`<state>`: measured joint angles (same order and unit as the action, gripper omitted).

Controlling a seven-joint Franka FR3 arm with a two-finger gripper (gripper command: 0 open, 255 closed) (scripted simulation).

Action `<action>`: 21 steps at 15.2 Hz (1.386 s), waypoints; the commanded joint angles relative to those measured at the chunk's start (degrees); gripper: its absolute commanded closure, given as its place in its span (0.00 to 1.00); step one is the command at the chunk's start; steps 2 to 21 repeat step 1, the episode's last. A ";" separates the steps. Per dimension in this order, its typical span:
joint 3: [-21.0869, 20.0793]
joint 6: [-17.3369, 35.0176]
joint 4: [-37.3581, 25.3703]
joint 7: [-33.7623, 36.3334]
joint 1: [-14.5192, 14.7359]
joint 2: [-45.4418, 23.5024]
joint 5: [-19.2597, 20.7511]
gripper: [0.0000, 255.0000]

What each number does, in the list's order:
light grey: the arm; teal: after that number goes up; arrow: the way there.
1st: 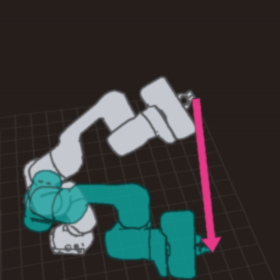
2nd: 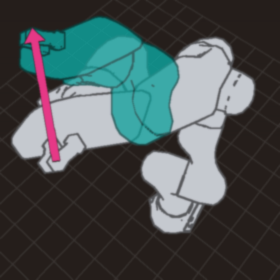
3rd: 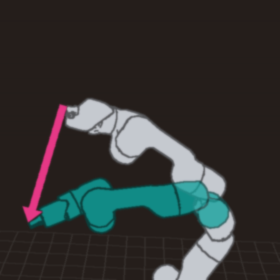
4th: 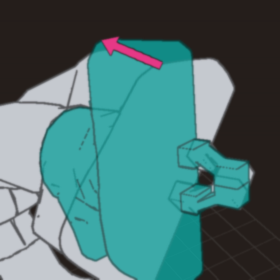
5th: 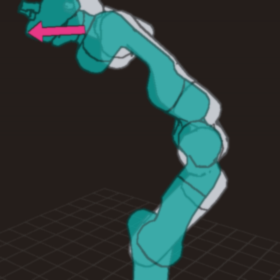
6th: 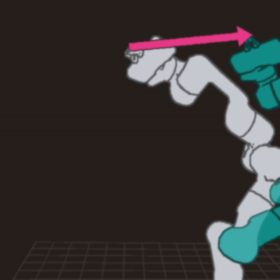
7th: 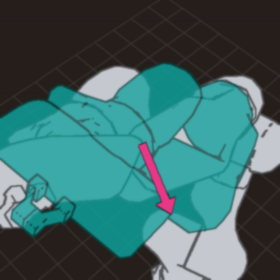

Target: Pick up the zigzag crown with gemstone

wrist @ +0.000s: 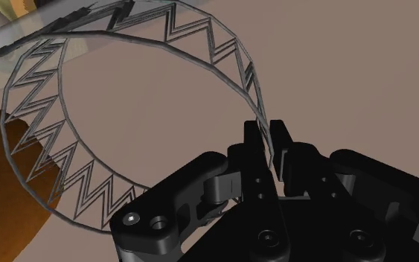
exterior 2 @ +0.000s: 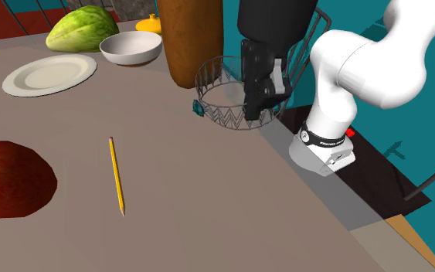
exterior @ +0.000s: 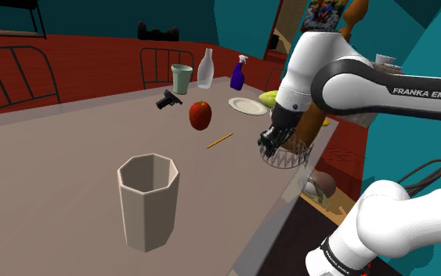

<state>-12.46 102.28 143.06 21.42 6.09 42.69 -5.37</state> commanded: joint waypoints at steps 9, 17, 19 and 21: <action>0.03 -0.52 -0.53 0.02 -0.02 -0.02 0.04 1.00; 0.03 -0.52 -0.53 0.02 -0.02 -0.02 0.04 1.00; 0.03 -0.52 -0.53 0.02 -0.02 -0.02 0.04 1.00; 0.03 -0.52 -0.53 0.02 -0.02 -0.02 0.04 1.00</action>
